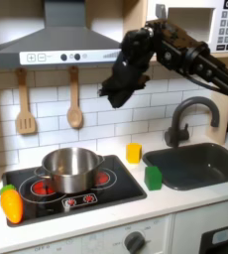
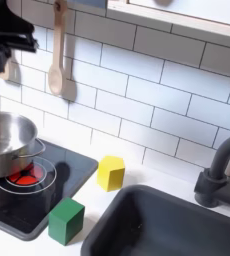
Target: Push button
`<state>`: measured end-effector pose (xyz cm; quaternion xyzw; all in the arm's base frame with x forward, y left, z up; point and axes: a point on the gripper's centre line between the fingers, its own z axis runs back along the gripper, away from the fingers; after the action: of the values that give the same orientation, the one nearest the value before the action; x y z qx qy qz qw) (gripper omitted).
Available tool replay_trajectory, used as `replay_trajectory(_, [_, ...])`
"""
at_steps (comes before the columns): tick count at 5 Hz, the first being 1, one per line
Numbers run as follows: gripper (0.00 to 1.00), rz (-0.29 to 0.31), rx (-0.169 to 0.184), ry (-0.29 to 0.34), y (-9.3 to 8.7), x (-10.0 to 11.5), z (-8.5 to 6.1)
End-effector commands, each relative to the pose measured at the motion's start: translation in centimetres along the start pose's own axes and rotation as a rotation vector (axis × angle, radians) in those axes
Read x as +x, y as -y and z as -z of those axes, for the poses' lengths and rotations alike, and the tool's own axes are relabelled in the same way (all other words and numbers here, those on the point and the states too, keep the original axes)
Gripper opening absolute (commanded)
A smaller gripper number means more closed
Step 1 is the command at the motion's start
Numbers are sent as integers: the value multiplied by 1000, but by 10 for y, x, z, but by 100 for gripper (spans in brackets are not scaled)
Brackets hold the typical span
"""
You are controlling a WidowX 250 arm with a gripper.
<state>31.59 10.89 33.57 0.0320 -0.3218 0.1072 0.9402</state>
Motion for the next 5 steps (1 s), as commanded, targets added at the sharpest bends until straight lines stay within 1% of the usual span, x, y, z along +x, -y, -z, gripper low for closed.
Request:
replay_trajectory(1, [0,29,-12,109,-8,25,4])
replay_trajectory(2, [0,59,-10,194,-8,35,1])
replay_trajectory(3, [0,70,2,219,-10,45,2])
replay_trajectory(4, [0,72,-12,271,-15,56,-2])
replay_trajectory(5, [0,71,-3,307,-19,63,-6])
